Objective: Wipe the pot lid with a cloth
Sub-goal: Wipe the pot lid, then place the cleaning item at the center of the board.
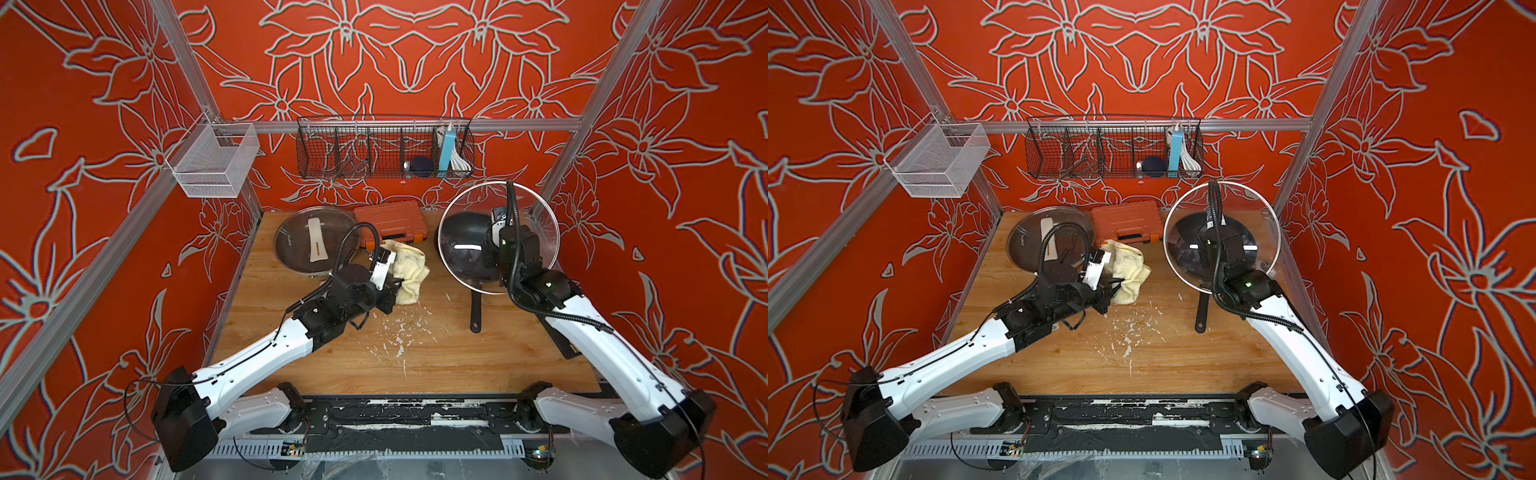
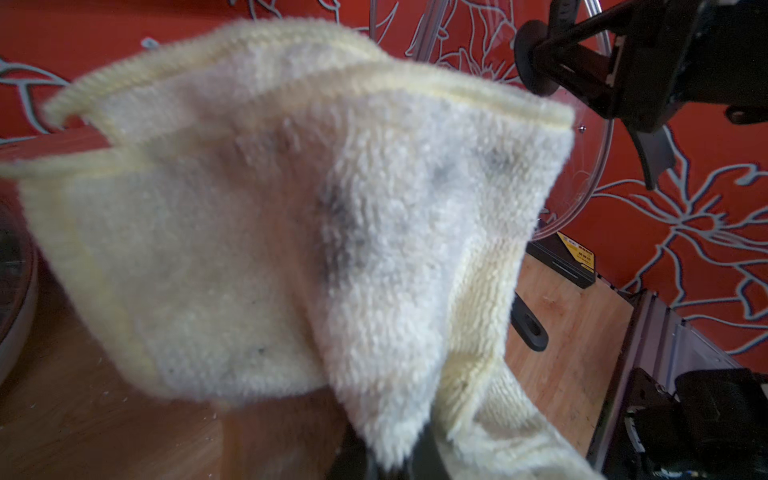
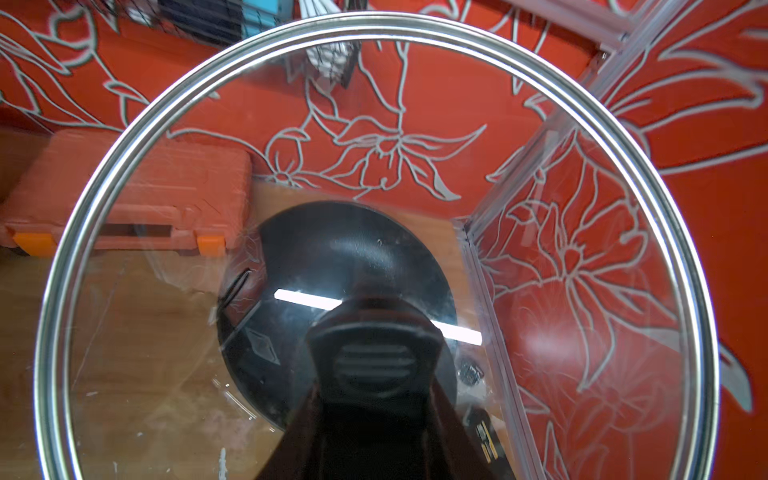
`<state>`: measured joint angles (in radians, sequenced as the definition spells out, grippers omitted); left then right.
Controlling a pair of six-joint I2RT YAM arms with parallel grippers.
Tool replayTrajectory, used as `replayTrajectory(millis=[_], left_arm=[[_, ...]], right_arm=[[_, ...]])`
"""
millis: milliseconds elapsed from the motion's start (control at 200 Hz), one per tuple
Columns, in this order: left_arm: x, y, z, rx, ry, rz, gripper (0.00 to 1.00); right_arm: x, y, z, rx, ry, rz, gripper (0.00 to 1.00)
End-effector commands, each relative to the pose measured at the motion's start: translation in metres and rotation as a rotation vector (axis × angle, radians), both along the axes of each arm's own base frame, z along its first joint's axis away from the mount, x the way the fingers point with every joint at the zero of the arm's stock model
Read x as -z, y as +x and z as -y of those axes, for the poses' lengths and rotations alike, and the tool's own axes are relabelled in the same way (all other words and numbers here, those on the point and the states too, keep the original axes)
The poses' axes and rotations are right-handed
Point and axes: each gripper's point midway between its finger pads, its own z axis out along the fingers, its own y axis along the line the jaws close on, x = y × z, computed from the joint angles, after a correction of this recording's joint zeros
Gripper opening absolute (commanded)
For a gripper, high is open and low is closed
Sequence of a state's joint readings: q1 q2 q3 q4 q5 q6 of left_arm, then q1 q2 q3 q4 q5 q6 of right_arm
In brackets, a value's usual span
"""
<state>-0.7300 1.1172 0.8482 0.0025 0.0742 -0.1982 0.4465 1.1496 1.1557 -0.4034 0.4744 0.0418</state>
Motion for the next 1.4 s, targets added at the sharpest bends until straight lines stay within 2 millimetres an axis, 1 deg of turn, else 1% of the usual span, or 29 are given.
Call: replayTrajectory(millis=[0, 125, 220, 285, 410, 600, 856, 996, 1116, 1156, 1221, 1281, 1311, 1361, 1396], left_arm=[[-0.015, -0.009, 0.011, 0.085, -0.050, 0.040, 0.00], [-0.005, -0.008, 0.012, 0.090, -0.031, 0.023, 0.00], [0.009, -0.005, 0.009, 0.064, 0.000, -0.007, 0.00], [0.023, -0.003, 0.005, 0.043, 0.037, -0.044, 0.00], [0.058, 0.002, 0.002, 0.003, 0.103, -0.145, 0.00], [0.106, 0.001, 0.009, 0.005, 0.159, -0.290, 0.00], [0.172, 0.003, 0.013, -0.012, 0.257, -0.458, 0.00], [0.195, 0.004, 0.016, -0.013, 0.287, -0.513, 0.00], [0.206, 0.005, 0.014, -0.026, 0.320, -0.543, 0.00], [0.206, 0.005, 0.014, -0.033, 0.322, -0.545, 0.07], [0.204, 0.006, 0.014, -0.032, 0.316, -0.542, 0.27], [0.199, 0.006, 0.016, -0.030, 0.306, -0.536, 0.41], [0.194, 0.007, 0.017, -0.028, 0.297, -0.529, 0.50], [0.186, 0.007, 0.018, -0.022, 0.280, -0.514, 0.69], [0.181, 0.007, 0.018, -0.018, 0.269, -0.505, 0.76]], right_arm=[[-0.029, 0.005, 0.009, 0.035, 0.119, 0.042, 0.00], [-0.019, 0.011, 0.011, 0.032, 0.139, 0.008, 0.00], [-0.016, 0.014, 0.011, 0.029, 0.150, -0.005, 0.00], [-0.014, 0.016, 0.011, 0.027, 0.155, -0.014, 0.00], [-0.009, 0.021, 0.011, 0.026, 0.168, -0.039, 0.00], [-0.003, 0.028, 0.012, 0.026, 0.182, -0.065, 0.00], [-0.002, 0.035, 0.014, 0.021, 0.202, -0.086, 0.00], [-0.003, 0.037, 0.016, 0.021, 0.212, -0.088, 0.00], [0.000, 0.039, 0.017, 0.020, 0.220, -0.098, 0.00], [0.000, 0.040, 0.018, 0.022, 0.224, -0.102, 0.00], [0.002, 0.041, 0.019, 0.021, 0.230, -0.108, 0.00], [0.003, 0.043, 0.020, 0.022, 0.237, -0.116, 0.00], [0.005, 0.043, 0.020, 0.021, 0.240, -0.122, 0.00], [0.008, 0.045, 0.021, 0.020, 0.246, -0.135, 0.00], [0.009, 0.047, 0.022, 0.022, 0.248, -0.142, 0.00]])
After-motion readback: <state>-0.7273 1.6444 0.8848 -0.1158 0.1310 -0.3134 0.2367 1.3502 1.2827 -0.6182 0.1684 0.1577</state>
